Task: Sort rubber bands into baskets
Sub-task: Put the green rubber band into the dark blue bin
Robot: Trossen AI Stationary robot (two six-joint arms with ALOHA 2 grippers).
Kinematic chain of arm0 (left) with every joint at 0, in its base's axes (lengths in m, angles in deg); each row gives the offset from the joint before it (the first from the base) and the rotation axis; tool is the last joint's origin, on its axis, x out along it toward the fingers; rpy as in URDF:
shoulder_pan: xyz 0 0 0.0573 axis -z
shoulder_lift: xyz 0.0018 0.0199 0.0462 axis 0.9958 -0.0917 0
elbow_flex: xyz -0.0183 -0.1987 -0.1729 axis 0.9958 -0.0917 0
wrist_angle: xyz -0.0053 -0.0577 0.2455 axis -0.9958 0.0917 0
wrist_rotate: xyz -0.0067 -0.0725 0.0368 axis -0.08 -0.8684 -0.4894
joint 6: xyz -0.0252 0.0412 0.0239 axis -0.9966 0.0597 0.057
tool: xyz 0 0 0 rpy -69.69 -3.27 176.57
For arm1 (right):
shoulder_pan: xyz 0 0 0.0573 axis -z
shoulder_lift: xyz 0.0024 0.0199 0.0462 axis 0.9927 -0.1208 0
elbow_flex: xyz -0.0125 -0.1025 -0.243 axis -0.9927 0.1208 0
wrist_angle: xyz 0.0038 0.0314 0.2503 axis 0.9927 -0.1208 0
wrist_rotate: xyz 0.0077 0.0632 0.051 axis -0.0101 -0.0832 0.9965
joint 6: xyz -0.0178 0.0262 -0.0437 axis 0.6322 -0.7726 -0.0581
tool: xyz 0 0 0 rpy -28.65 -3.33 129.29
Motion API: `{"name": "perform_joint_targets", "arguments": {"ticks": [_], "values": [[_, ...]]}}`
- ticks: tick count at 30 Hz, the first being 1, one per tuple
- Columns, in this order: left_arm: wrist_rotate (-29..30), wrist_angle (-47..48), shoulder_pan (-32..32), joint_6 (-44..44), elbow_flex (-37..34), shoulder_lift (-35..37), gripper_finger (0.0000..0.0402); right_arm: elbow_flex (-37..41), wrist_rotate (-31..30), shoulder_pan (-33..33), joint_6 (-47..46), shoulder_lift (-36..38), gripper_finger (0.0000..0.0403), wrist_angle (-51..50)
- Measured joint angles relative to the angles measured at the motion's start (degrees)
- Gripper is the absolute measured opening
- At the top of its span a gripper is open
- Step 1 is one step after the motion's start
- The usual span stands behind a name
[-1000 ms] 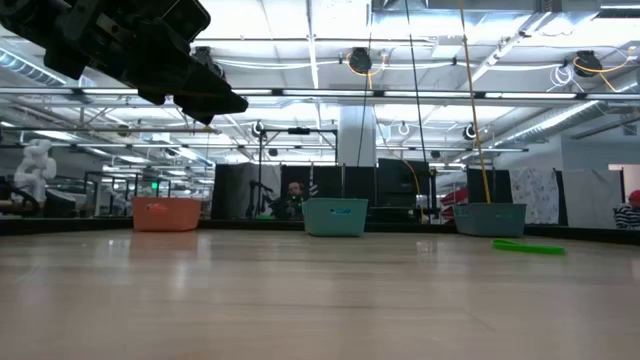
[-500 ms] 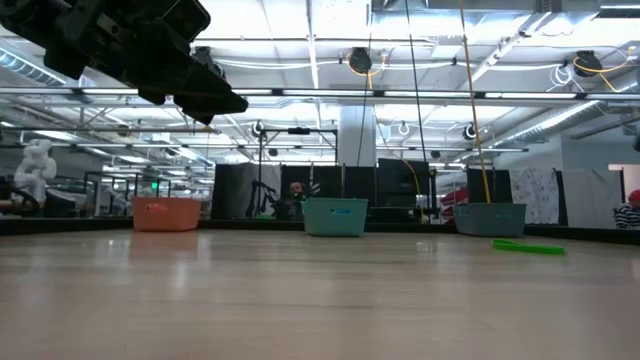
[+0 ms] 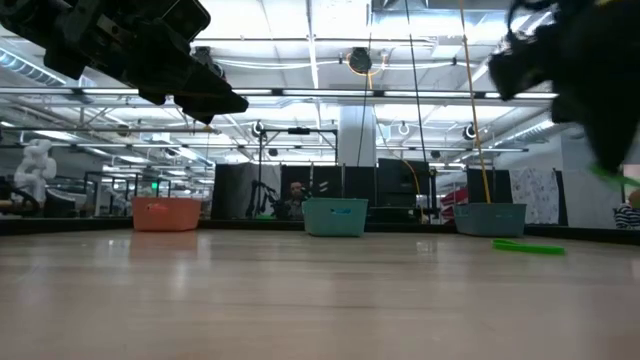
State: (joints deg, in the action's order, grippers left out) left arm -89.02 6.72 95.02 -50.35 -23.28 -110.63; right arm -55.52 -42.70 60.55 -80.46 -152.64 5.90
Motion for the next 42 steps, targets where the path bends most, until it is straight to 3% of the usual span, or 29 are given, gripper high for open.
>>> {"name": "perform_joint_targets", "arguments": {"ticks": [10, 20, 31, 36, 42], "values": [[0.00, 0.00, 0.00, 0.06, 0.01, 0.00, 0.0185, -5.21, -9.90, 22.08, 24.12, 0.04, 0.0000, -8.04], [0.00, 0.02, -0.12, 1.27, 0.00, 0.00, 0.0185, -5.46, -11.48, 48.60, 42.09, 0.06, 0.0000, -5.58], [0.02, 0.02, -1.54, 4.33, -0.01, 0.00, 0.0185, -5.46, -11.46, 68.10, 51.05, 0.06, 0.0000, 8.19], [0.02, 0.02, -3.21, 4.44, -0.01, 0.00, 0.0185, -5.46, -15.33, 74.05, 51.53, -0.11, 0.0000, 13.22], [-0.50, 0.04, -4.76, 6.14, 0.01, 0.00, 0.0185, -5.46, -15.41, 78.63, 52.58, -3.20, 0.0000, 12.71]]}}
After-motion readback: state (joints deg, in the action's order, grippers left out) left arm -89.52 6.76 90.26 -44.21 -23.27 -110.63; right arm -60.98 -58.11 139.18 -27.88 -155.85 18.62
